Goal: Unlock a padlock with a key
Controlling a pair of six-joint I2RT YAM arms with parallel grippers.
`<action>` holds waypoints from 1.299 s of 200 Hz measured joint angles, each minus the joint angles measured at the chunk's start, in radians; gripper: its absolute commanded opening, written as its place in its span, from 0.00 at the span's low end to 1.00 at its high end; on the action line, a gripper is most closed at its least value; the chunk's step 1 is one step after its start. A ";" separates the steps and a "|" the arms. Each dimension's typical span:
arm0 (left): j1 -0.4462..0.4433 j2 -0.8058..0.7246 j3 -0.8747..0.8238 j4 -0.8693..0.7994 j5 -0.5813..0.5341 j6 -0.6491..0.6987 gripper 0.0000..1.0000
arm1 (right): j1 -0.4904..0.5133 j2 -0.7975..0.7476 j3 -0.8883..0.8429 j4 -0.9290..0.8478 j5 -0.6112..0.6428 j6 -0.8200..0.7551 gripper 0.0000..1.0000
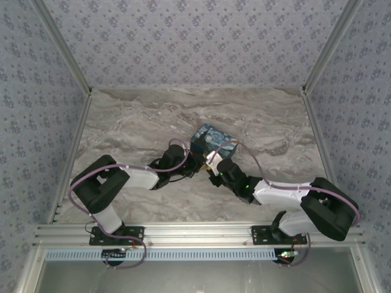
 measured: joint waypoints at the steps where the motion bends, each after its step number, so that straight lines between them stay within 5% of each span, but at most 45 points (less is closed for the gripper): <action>1: -0.001 0.000 0.000 -0.001 0.000 0.000 0.00 | 0.000 -0.001 -0.001 0.000 0.000 0.002 0.32; 69: -0.014 -0.004 0.000 -0.140 -0.022 0.092 0.00 | -0.108 -0.270 -0.082 -0.083 -0.114 0.119 0.58; 136: -0.091 -0.022 0.069 -0.341 -0.112 0.230 0.00 | -0.370 -0.391 -0.090 -0.242 -0.265 0.381 0.62; 185: -0.138 -0.017 0.184 -0.542 -0.193 0.336 0.19 | -0.440 -0.327 -0.090 -0.326 -0.288 0.471 0.66; 216: -0.143 -0.005 0.208 -0.576 -0.198 0.375 0.40 | -0.504 -0.286 -0.088 -0.326 -0.360 0.502 0.73; 260: -0.135 -0.031 0.225 -0.608 -0.196 0.427 0.54 | -0.610 -0.263 -0.086 -0.302 -0.494 0.535 0.80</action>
